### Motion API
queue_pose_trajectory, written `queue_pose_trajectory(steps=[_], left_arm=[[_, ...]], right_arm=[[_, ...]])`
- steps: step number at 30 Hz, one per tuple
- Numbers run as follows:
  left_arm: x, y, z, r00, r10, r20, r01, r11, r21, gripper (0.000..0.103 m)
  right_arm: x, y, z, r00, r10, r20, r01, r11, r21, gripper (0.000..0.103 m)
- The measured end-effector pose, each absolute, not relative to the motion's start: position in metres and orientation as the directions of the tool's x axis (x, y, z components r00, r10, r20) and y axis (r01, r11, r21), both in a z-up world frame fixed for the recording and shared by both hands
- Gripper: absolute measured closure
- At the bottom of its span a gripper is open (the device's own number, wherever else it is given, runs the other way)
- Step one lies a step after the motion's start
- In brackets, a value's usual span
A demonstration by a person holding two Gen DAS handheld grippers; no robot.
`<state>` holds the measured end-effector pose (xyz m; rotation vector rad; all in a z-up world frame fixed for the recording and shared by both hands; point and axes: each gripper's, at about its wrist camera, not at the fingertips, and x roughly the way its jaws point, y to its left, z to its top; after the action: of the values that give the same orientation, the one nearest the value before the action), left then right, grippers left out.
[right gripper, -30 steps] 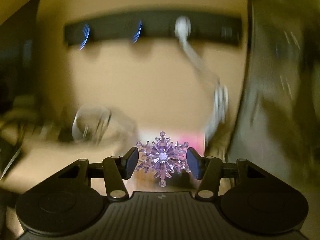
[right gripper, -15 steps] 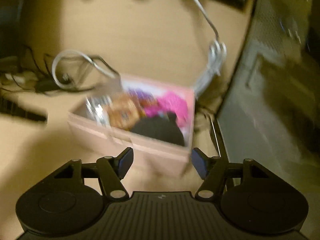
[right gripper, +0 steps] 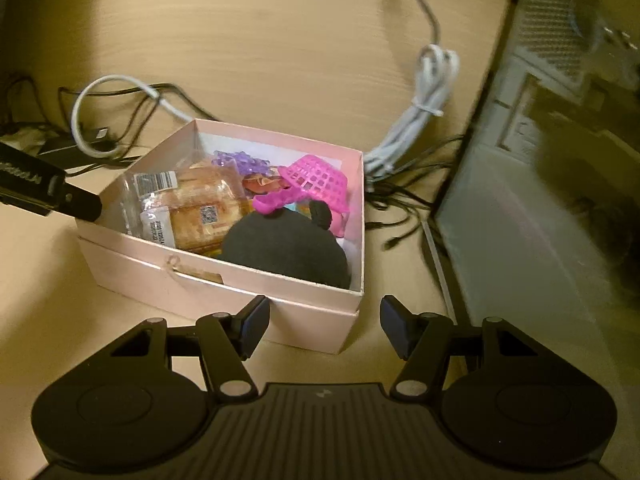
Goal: Organize objects
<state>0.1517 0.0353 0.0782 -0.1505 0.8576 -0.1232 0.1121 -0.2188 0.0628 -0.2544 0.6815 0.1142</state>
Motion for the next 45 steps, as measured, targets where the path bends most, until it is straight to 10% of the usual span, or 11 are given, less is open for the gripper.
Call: queue_pose_trajectory(steps=[10,17,28,45], left_arm=[[0.168,0.076,0.064,0.650,-0.174,-0.740,-0.010,0.972,-0.237,0.007],[0.104,0.072,0.089,0.725,-0.220,-0.653,0.106,0.972,-0.210,0.014],[-0.001,0.044,0.034,0.639,-0.223,-0.736,0.190,0.973,-0.130,0.015],[0.003,0.001,0.015,0.777,-0.003,-0.630,0.011,1.000,0.009,0.005]], right_arm=[[0.119,-0.175,0.054,0.766,-0.011,-0.642,-0.194,0.949,-0.247,0.041],[0.079,-0.177,0.069,0.749,-0.030,-0.662,-0.114,0.978,-0.173,0.000],[-0.011,-0.173,0.028,0.612,-0.048,-0.789,-0.072,0.991,-0.116,0.000],[0.017,-0.207,0.006,0.760,0.109,-0.641,-0.139,0.990,0.004,0.000]])
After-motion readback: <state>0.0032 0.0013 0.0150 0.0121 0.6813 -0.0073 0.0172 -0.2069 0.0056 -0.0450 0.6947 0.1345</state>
